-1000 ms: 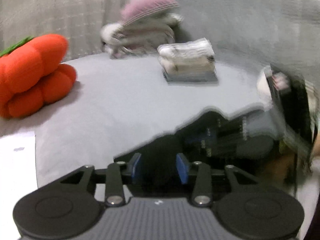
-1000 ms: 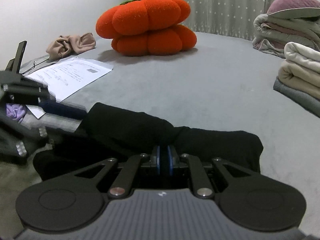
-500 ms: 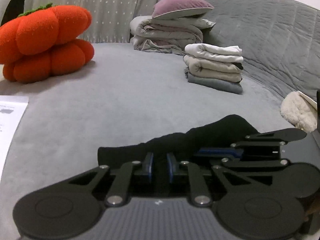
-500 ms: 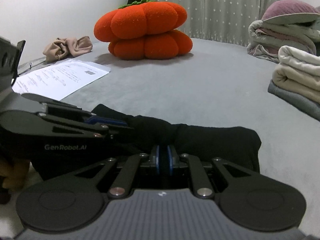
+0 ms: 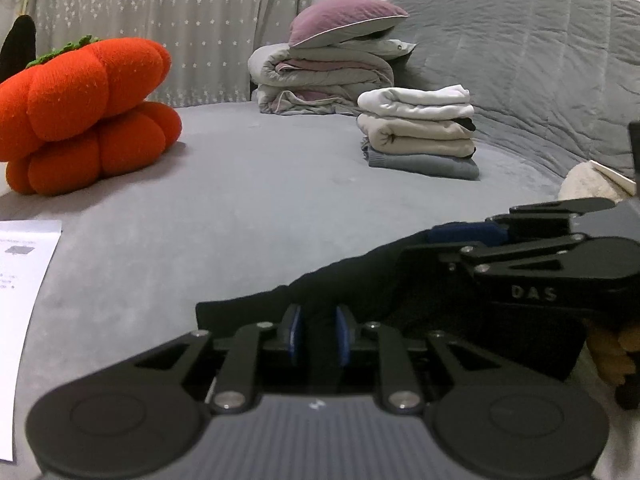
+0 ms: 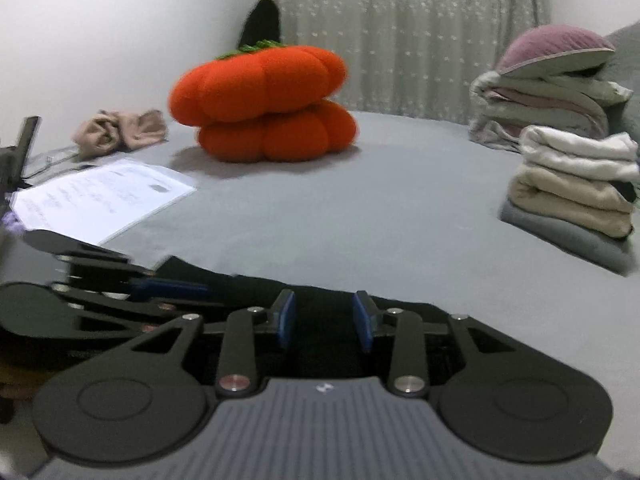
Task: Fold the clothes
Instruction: 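Grasp the black dress bundle edges with both grippers side by side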
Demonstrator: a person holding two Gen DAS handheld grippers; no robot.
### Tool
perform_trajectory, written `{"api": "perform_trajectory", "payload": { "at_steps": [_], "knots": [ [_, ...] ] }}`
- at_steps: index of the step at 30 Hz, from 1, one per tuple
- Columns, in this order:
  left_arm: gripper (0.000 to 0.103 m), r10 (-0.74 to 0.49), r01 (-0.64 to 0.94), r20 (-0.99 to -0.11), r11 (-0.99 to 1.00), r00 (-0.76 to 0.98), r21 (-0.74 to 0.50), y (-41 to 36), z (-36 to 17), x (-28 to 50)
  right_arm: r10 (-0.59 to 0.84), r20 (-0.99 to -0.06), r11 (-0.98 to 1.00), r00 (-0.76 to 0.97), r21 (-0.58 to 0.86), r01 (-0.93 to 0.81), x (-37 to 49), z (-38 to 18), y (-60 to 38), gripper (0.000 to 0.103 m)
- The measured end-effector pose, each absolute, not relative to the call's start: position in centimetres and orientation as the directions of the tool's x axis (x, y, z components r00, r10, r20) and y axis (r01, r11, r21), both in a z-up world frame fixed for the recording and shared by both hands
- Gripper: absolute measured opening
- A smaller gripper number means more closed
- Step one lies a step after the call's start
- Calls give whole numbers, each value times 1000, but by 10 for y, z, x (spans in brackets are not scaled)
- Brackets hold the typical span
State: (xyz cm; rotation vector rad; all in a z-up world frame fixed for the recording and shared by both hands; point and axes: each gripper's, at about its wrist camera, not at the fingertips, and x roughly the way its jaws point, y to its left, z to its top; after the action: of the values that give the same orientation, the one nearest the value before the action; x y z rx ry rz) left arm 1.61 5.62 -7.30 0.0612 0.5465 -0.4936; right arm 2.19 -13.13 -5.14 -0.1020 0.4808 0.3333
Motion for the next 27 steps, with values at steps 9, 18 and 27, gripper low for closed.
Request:
{"api": "perform_trajectory", "payload": {
  "at_steps": [9,18,27],
  "knots": [
    [23,-476,504,-529,858,702,-103,71,-76,12,293,-529,931,797,-31,-363,18,-66,-153,34],
    [44,-470,488,-497,867,729,-103,77,-56,0,299,-500,926,813,-53,-373,5,-49,-151,42],
    [45,-436,444,-509,889,742,-113,85,-63,14,275,-459,953,845,17,-301,21,-42,-171,42]
  ]
}}
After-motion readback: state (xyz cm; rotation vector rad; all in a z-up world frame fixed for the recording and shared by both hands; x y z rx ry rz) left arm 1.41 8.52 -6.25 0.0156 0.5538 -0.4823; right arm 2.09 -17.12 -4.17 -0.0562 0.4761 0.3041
